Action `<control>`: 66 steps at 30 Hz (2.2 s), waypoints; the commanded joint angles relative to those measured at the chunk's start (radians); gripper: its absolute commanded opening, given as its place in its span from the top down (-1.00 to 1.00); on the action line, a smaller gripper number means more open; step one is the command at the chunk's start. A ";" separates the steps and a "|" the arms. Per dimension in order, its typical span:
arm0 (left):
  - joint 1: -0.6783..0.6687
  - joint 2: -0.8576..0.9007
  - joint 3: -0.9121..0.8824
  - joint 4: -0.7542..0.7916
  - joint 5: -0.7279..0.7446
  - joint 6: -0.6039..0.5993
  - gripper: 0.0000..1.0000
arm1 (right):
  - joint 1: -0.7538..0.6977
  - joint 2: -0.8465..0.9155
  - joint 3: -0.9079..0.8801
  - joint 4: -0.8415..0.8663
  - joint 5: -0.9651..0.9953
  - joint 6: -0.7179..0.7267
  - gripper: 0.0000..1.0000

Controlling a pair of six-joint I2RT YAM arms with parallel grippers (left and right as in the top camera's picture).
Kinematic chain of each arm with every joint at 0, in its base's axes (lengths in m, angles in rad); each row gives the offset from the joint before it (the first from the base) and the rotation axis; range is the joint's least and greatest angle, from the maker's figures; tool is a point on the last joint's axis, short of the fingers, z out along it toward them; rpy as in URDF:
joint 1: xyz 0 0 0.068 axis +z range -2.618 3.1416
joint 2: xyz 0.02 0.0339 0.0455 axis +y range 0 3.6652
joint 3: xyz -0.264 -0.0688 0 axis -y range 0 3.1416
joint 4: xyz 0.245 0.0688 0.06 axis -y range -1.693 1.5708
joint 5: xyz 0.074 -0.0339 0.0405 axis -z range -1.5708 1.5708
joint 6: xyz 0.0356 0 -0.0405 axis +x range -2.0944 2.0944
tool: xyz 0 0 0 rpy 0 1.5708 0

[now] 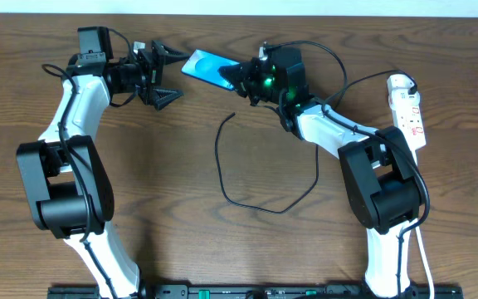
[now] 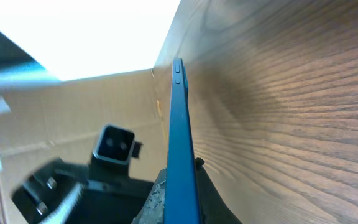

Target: Plug charger to phone and switch on socket

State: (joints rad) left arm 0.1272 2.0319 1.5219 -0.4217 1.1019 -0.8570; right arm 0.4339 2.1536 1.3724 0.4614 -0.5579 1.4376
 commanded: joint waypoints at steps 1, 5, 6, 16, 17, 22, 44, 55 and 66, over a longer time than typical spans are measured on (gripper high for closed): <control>0.000 -0.007 0.003 0.014 0.027 0.003 -0.90 | -0.002 -0.006 0.022 0.037 0.060 0.177 0.97; 0.000 -0.007 0.003 0.021 0.014 -0.039 -0.83 | 0.021 -0.006 0.022 0.102 0.115 0.283 0.97; 0.000 -0.007 0.003 0.021 -0.001 -0.039 -0.74 | 0.026 -0.006 0.022 0.104 0.121 0.301 0.97; 0.000 -0.007 0.003 0.020 -0.089 -0.165 -0.56 | 0.146 -0.006 0.022 0.063 0.224 0.476 0.97; 0.000 -0.007 0.003 0.020 -0.092 -0.165 -0.55 | 0.150 -0.006 0.022 0.063 0.224 0.483 0.97; 0.000 -0.007 0.003 0.020 -0.126 -0.166 -0.37 | 0.171 -0.006 0.022 0.063 0.223 0.525 0.97; 0.000 -0.007 0.003 0.021 -0.176 -0.196 0.08 | 0.192 -0.006 0.022 0.072 0.177 0.613 0.97; 0.000 -0.007 0.003 0.021 -0.180 -0.196 0.76 | 0.196 -0.006 0.022 0.074 0.163 0.614 0.97; 0.000 -0.007 0.003 0.021 -0.180 -0.196 0.85 | 0.196 -0.006 0.022 0.074 0.163 0.613 0.91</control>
State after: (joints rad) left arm 0.1280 2.0319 1.5215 -0.4000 0.9371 -1.0737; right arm 0.6102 2.1536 1.3731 0.5278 -0.3668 2.0865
